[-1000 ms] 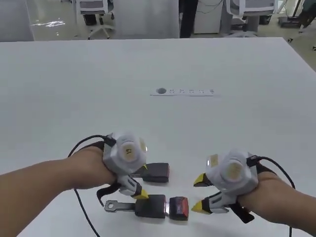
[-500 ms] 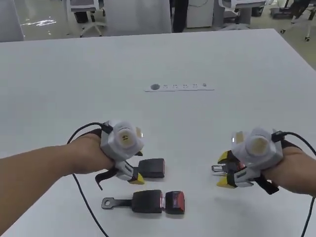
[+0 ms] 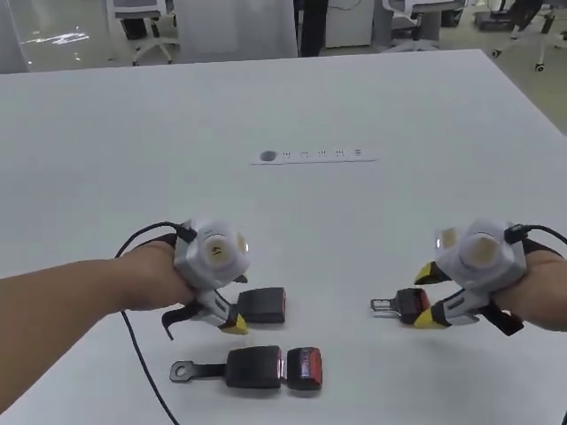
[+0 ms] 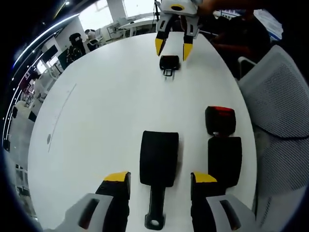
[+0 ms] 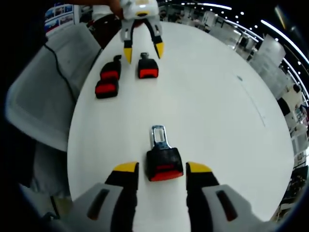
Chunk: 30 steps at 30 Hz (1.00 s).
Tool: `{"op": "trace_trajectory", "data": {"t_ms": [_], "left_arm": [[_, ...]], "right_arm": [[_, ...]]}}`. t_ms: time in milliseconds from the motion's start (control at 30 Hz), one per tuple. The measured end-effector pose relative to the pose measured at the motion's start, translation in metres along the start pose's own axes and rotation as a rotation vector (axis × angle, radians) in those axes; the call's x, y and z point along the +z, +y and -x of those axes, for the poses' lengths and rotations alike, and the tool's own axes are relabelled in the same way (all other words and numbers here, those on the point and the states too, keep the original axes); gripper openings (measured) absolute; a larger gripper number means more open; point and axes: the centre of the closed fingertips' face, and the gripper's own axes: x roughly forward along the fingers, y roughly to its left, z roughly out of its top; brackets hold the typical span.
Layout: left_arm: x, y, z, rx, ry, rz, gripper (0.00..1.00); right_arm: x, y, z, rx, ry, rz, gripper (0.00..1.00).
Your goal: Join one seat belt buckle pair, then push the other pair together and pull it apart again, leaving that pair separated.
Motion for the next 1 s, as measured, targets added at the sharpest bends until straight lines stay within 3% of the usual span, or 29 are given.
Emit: {"op": "trace_trajectory", "data": {"t_ms": [267, 367, 1000], "left_arm": [[-0.001, 0.001, -0.004, -0.010, 0.002, -0.004, 0.48], [-0.003, 0.000, -0.006, -0.022, 0.009, -0.013, 0.39], [-0.007, 0.005, -0.011, -0.039, 0.003, 0.004, 0.32]], "right_arm": [[-0.004, 0.001, -0.008, 0.051, 0.023, 0.010, 0.37], [-0.005, 0.003, -0.011, 0.077, 0.031, 0.006, 0.33], [-0.006, 0.003, -0.013, 0.113, 0.061, 0.036, 0.31]]}}
